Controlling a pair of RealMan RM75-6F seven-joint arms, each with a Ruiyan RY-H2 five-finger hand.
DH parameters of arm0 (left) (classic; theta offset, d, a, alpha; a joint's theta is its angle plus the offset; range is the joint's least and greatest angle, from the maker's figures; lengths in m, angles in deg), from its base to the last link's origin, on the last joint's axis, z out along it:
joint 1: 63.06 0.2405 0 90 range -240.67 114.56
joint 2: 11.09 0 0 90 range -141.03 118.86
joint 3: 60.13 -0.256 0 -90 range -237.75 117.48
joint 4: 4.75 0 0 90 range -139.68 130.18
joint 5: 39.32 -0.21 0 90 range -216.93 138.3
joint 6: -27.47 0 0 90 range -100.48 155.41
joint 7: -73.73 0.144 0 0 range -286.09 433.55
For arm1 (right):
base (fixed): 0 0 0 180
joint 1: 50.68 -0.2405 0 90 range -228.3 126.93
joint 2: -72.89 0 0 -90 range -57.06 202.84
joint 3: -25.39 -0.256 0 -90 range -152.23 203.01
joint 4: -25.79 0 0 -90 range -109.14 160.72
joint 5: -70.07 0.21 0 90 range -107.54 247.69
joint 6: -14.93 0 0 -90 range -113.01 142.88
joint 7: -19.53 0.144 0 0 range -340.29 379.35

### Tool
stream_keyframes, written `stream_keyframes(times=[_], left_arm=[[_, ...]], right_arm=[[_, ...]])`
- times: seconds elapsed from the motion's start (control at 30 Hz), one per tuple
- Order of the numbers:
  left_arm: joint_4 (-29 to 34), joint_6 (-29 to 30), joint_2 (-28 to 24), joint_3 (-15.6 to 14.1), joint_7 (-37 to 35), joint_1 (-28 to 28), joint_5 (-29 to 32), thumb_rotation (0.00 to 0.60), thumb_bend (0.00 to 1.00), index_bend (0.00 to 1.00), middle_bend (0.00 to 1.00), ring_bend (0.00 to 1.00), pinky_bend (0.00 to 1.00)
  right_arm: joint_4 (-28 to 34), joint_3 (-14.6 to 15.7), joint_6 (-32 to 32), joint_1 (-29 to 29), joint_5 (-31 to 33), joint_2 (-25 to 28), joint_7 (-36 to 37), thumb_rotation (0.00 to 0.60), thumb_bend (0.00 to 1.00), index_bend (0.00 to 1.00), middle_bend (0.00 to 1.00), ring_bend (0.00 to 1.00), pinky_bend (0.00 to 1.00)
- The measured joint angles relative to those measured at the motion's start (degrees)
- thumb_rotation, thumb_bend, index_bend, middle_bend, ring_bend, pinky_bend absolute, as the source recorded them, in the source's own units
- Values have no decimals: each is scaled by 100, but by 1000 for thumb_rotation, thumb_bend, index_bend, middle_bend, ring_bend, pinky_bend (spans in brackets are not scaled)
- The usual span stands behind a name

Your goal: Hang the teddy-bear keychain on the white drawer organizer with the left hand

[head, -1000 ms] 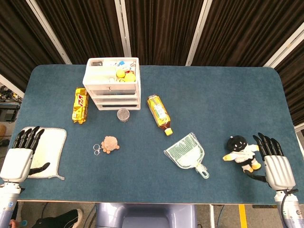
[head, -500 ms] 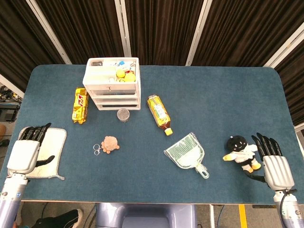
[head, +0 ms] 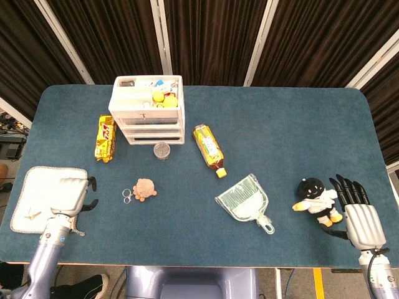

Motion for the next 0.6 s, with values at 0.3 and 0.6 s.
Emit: stream_keyframes(times=[0.3, 0.6], left_arm=[[-138, -13, 714, 35, 795, -463, 1012, 600, 236, 512, 1000, 932, 772], [-579, -4, 1134, 85, 986, -758, 1449, 600, 274, 513, 1000, 932, 773]], right_arm=[[9, -7, 9, -4, 13, 9, 30, 600, 57, 0, 0, 0, 0], [22, -13, 16, -1, 35, 20, 63, 600, 57, 0, 0, 0, 0]])
